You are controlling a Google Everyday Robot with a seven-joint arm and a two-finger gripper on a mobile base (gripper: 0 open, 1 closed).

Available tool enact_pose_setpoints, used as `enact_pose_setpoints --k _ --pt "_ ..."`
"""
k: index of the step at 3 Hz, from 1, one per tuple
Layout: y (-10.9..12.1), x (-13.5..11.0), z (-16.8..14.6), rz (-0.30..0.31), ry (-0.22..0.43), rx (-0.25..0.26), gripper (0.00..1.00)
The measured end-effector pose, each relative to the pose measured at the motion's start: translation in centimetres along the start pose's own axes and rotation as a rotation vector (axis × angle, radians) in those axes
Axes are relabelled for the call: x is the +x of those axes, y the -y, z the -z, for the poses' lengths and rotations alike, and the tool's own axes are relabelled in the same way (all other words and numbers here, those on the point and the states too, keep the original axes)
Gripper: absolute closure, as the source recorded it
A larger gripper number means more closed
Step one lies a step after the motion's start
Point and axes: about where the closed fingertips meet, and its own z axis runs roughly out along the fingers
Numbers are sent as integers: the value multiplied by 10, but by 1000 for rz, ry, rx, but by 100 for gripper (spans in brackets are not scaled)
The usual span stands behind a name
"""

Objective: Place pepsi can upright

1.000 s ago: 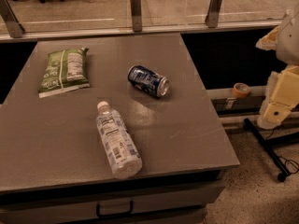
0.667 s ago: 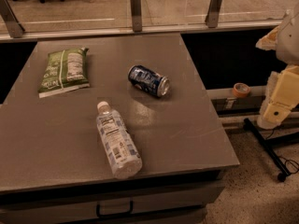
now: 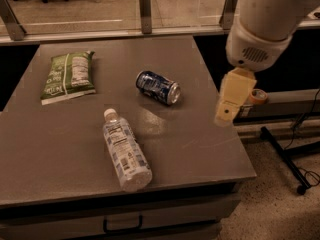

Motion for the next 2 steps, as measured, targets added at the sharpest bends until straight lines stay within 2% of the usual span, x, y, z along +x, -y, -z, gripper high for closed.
enact_pose_setpoints --k 1,2 --pt "6 -42 -44 -89 -5 -18 0" --pt "20 -90 -73 -139 58 -41 0"
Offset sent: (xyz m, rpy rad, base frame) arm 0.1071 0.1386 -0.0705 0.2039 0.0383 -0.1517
